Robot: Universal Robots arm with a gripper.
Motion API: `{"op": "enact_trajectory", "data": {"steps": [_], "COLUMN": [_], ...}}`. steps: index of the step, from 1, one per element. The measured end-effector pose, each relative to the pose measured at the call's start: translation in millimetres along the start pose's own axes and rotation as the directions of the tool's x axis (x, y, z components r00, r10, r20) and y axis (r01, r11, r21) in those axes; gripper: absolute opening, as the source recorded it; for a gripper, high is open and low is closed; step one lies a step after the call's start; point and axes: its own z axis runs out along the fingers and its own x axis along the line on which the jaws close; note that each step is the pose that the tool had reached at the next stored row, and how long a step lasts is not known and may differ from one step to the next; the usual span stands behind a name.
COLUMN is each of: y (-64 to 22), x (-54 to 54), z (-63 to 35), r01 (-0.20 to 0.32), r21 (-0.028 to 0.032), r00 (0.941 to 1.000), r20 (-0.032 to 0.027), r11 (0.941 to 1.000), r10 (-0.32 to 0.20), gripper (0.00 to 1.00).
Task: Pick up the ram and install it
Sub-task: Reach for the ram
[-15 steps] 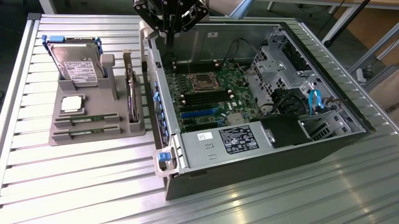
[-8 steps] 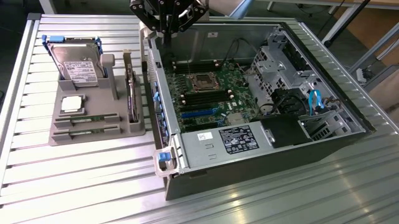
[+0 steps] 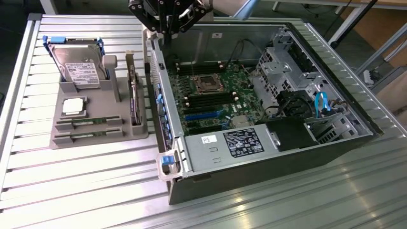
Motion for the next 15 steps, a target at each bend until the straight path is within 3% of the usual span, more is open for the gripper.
{"op": "enact_trajectory", "data": {"steps": [15], "y": [-0.8], "x": [11.1], "z": [-0.3], "r01": [0.0], "r21": [0.0001], "r00": [1.0], "r20": [0.0], "r11": [1.0], "r10": [0.0], "gripper": [0.1]}}
